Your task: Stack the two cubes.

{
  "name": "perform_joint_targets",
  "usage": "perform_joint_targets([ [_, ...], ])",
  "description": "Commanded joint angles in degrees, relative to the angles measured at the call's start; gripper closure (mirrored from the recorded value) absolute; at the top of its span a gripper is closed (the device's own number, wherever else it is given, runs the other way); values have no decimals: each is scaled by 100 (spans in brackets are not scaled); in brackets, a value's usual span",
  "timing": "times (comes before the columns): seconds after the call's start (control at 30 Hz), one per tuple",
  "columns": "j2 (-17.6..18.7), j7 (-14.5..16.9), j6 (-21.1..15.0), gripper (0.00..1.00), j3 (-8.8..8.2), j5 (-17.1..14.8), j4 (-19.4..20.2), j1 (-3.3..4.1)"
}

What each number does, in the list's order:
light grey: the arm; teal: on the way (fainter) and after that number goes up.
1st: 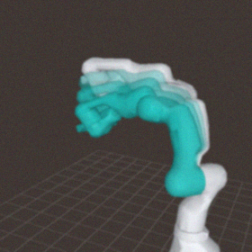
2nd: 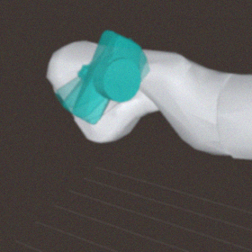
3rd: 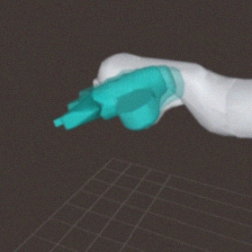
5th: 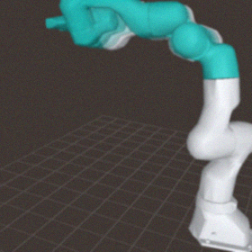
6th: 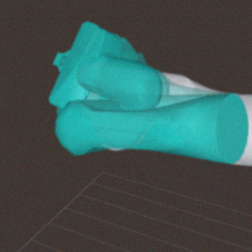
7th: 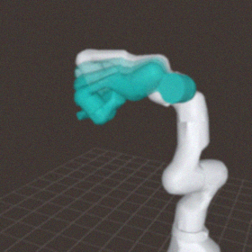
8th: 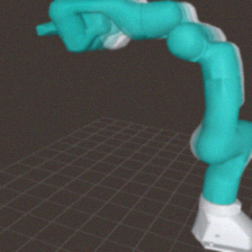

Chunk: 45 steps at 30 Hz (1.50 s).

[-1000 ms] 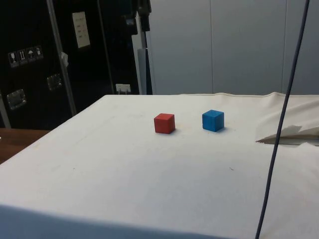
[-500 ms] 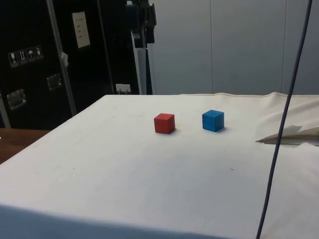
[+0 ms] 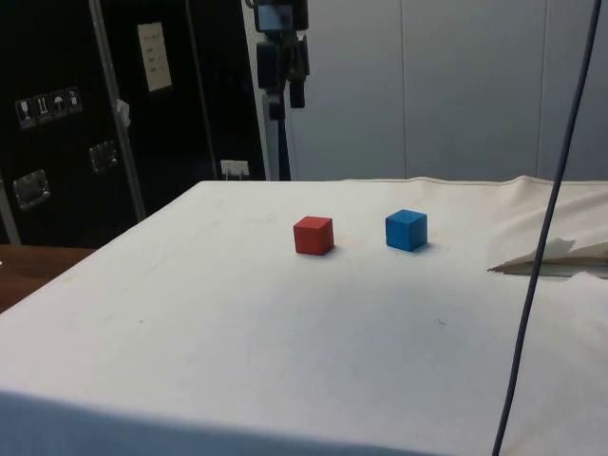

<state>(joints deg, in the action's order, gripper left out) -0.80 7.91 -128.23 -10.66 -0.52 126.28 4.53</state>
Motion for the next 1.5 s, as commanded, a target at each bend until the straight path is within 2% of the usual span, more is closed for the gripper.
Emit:
perform_joint_targets([
  [0.0,29,40,-155,0,-17,-23,57,-6],
  [0.2,143,80,-550,0,-74,-6,252,-6],
  [0.23,126,63,-464,0,-69,0,229,0],
  [0.33,223,69,-762,0,-86,29,338,0],
  [0.47,309,57,-957,0,-97,57,413,-6],
  [0.5,309,80,-877,0,-92,6,384,0],
  [0.7,470,86,-1324,0,-126,57,579,-6],
  [0.73,435,97,-1197,0,-120,6,539,0],
  [0.8,550,97,-1484,0,-143,57,653,-6],
  [1.03,791,126,-1879,0,-178,40,791,0],
  [1.07,733,132,-1725,0,-166,6,745,0],
  [1.13,854,132,-1977,0,-183,29,819,0],
  [1.47,1203,138,-2418,0,-212,29,894,-6],
])
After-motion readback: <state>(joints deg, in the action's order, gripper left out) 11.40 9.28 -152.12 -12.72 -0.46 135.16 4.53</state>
